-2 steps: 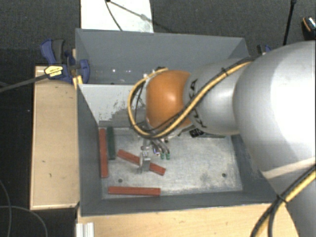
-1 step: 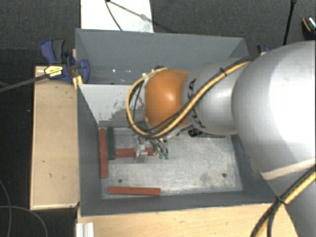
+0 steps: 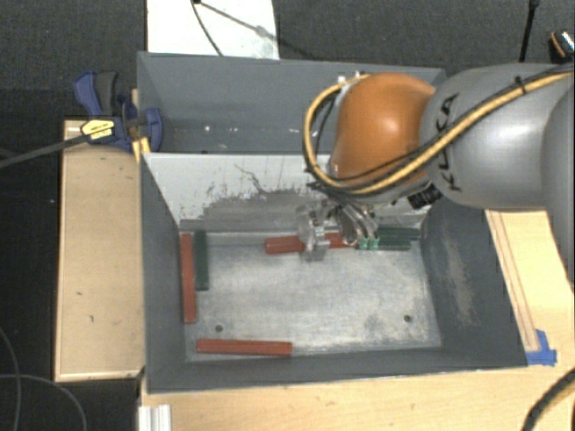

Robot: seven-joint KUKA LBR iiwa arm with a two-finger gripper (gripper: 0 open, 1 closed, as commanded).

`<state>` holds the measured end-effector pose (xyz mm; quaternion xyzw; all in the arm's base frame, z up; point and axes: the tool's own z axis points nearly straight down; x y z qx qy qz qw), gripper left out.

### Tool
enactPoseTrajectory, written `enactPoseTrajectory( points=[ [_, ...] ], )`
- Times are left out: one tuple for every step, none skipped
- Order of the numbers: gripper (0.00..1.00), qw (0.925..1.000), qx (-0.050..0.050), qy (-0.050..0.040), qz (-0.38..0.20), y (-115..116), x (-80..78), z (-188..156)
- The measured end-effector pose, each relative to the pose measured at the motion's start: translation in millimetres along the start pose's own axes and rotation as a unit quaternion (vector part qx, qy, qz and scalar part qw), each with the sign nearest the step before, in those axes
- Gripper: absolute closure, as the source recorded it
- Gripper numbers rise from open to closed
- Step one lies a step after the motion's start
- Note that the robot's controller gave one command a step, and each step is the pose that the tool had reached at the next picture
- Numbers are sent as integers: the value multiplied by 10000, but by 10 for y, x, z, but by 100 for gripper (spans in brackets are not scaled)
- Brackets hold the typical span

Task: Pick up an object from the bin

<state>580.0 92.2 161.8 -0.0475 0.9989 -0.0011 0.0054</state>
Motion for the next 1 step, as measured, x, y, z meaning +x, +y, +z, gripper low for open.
enactPoseTrajectory(
  points=[
    [100,10000,-19,5,-22,72,158,-658]
  ],
)
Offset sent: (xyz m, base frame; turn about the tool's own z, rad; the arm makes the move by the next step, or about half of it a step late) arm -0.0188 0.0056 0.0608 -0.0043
